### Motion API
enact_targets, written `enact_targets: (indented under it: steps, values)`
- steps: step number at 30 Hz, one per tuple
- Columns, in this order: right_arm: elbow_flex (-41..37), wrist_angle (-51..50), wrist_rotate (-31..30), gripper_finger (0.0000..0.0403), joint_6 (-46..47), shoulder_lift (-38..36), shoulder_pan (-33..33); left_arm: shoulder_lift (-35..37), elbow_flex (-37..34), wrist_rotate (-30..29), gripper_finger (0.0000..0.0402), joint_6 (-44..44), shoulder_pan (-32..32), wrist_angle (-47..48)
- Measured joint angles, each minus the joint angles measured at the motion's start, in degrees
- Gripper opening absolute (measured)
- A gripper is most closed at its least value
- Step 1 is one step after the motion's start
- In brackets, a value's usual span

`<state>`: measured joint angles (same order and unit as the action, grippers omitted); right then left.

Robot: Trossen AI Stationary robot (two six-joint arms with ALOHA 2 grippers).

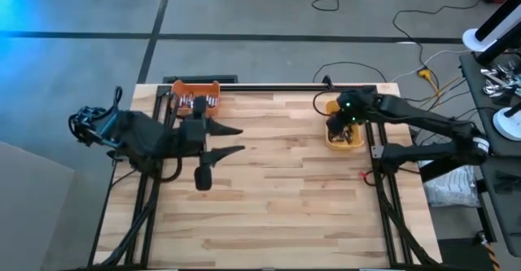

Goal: Sort batteries
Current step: Put the black battery into the yellow bin

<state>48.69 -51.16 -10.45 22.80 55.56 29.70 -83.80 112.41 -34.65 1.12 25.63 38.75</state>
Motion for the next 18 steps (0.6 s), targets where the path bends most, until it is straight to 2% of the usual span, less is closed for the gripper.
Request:
enact_targets:
  steps: [3,7,12,18]
  values:
    - [-8.65,3.83,2.87,0.0045,2.58,0.70,5.16,0.24,-0.08,-1.33,0.0134,0.60,2.71,0.23]
    - [-14.13,8.97,3.99,0.0045,7.11,1.77,9.12,0.43,-0.05,-1.83,0.0134,2.85,4.99,0.06]
    - [-14.85,14.12,4.01,0.0048,6.51,5.24,11.68,0.17,-0.05,-3.90,0.0134,3.79,5.57,0.10]
    - [-14.22,17.86,5.50,0.0051,5.82,13.66,14.23,-0.30,-0.05,-3.92,0.0134,6.10,6.02,-0.16]
